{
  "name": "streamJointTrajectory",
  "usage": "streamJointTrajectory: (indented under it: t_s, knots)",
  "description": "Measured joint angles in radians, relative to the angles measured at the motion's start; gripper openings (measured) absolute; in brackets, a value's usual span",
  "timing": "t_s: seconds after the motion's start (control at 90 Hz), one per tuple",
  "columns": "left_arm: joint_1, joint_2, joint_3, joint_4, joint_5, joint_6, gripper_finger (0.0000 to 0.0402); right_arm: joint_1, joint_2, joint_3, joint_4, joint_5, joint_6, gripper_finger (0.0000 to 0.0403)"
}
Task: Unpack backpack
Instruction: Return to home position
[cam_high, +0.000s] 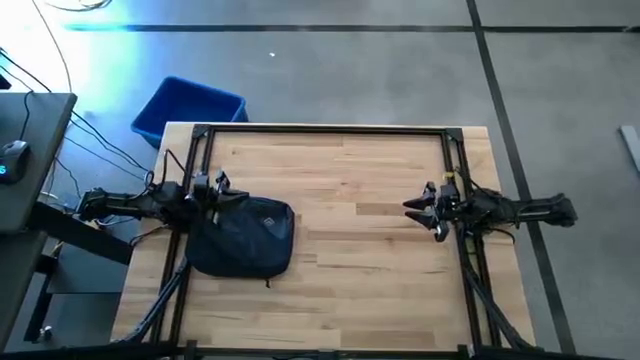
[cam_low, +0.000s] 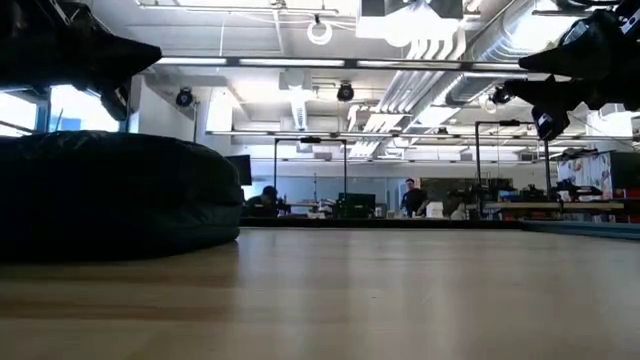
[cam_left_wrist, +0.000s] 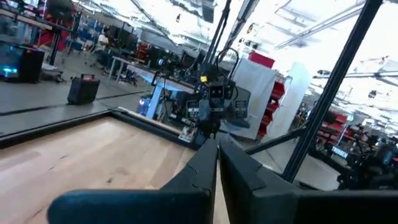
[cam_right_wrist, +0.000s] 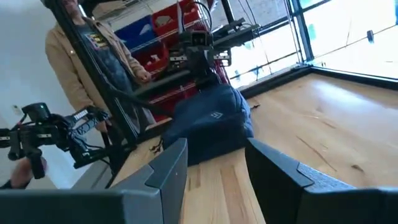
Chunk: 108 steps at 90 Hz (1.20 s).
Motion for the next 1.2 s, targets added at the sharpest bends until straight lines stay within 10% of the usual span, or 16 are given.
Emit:
streamJointTrajectory:
  t_s: [0.478, 1.2]
  knots:
    - [0.0, 0.0, 0.0, -0.133, -0.007, 0.206, 0.0, 0.0, 0.0, 0.0, 0.0, 0.009, -0.448, 0.0149]
    - [0.0, 0.0, 0.0, -0.143, -0.008, 0.193, 0.0, 0.0, 0.0, 0.0, -0.001, 0.009, -0.409, 0.0149]
